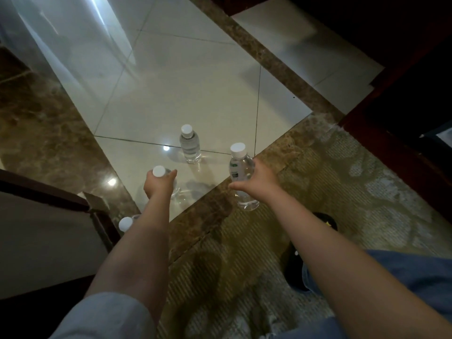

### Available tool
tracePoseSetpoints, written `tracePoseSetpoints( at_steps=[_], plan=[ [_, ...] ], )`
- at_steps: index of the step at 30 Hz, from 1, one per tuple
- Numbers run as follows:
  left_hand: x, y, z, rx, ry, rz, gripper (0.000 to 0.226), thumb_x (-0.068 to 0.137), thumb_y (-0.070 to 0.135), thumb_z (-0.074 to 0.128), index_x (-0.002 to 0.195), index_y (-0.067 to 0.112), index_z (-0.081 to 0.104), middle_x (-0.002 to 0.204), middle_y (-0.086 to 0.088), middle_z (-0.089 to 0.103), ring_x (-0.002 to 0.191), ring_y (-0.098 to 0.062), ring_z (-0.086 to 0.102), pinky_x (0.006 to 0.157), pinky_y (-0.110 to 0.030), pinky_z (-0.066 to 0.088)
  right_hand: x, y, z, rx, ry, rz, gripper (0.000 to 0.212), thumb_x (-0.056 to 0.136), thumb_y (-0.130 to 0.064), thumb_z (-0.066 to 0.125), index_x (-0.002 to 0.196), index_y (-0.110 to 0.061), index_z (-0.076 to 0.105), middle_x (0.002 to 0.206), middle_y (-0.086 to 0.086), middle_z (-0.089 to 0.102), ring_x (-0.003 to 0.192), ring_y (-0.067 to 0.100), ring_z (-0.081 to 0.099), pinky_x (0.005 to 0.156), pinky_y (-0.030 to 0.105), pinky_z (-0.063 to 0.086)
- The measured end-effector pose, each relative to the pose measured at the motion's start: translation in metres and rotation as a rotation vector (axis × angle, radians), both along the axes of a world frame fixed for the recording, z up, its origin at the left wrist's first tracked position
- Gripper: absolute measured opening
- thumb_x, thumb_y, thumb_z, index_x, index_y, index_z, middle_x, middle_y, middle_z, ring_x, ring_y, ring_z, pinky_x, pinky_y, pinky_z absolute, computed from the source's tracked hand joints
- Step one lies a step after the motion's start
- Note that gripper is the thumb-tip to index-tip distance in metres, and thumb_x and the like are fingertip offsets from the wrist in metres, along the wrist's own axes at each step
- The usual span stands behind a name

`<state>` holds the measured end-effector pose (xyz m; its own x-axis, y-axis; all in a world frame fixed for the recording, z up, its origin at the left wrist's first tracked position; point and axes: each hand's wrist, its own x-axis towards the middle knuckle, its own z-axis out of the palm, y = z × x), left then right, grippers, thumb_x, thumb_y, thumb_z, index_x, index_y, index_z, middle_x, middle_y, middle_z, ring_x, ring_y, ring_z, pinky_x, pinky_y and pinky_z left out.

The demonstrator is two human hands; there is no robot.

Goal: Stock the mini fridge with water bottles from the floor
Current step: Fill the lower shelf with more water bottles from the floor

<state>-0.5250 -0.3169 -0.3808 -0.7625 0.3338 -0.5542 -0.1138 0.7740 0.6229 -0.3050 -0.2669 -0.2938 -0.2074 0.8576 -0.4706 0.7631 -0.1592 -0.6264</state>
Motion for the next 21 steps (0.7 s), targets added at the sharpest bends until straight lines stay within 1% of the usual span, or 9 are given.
tracePoseSetpoints(
  at_steps=[4,7,10,14,17,19,21],
  plan=[
    [0.010,0.001,0.007,-0.020,0.060,-0.062,0.056,0.081,0.035,0.071,0.126,0.008,0.049,0.126,-0.014,0.057,0.116,-0.034,0.053,0.096,-0.037,0.043,0.004,0.000,0.003,-0.005,0.022,-0.027,0.073,0.069,-0.030,0.083,0.131,-0.016,0.046,0.133,0.002,0.055,0.115,0.022,0.055,0.081,0.029,0.041],
    [0.021,0.003,0.020,-0.001,0.063,-0.104,0.057,0.081,0.032,0.071,0.124,0.006,0.043,0.125,-0.017,0.055,0.114,-0.036,0.053,0.094,-0.040,0.044,0.010,0.002,0.011,0.001,0.026,-0.046,0.074,0.069,-0.031,0.082,0.131,-0.016,0.045,0.133,0.003,0.054,0.115,0.024,0.055,0.084,0.033,0.044],
    [0.031,0.008,0.038,0.025,0.076,-0.185,0.059,0.081,0.032,0.071,0.123,0.005,0.040,0.125,-0.018,0.054,0.113,-0.036,0.054,0.090,-0.039,0.045,0.018,0.005,0.022,0.023,0.029,-0.067,0.074,0.070,-0.030,0.082,0.133,-0.015,0.045,0.134,0.005,0.054,0.117,0.025,0.054,0.083,0.031,0.042],
    [0.051,0.018,0.074,0.059,0.142,-0.328,0.057,0.079,0.034,0.072,0.122,0.007,0.046,0.122,-0.014,0.058,0.111,-0.032,0.055,0.087,-0.036,0.044,0.037,0.005,0.046,0.066,0.028,-0.105,0.073,0.070,-0.030,0.081,0.132,-0.014,0.046,0.131,0.006,0.055,0.115,0.025,0.054,0.079,0.029,0.040],
    [0.074,0.029,0.102,0.088,0.200,-0.440,0.052,0.077,0.037,0.071,0.118,0.012,0.051,0.115,-0.010,0.061,0.108,-0.030,0.057,0.082,-0.033,0.042,0.061,0.004,0.065,0.115,0.045,-0.167,0.072,0.069,-0.028,0.081,0.131,-0.015,0.046,0.130,0.006,0.055,0.116,0.026,0.054,0.083,0.031,0.042],
    [0.093,0.038,0.123,0.148,0.208,-0.475,0.048,0.078,0.035,0.070,0.114,0.009,0.052,0.107,-0.010,0.059,0.106,-0.029,0.057,0.078,-0.032,0.040,0.078,0.004,0.081,0.159,0.074,-0.212,0.073,0.069,-0.028,0.080,0.132,-0.017,0.044,0.131,0.005,0.054,0.117,0.026,0.053,0.086,0.032,0.043],
    [0.116,0.046,0.145,0.215,0.213,-0.511,0.046,0.078,0.033,0.070,0.113,0.007,0.054,0.102,-0.008,0.056,0.105,-0.028,0.056,0.079,-0.032,0.040,0.098,0.005,0.098,0.203,0.097,-0.269,0.078,0.071,-0.029,0.079,0.136,-0.019,0.038,0.133,0.006,0.051,0.120,0.028,0.051,0.086,0.033,0.043]
  ],
)
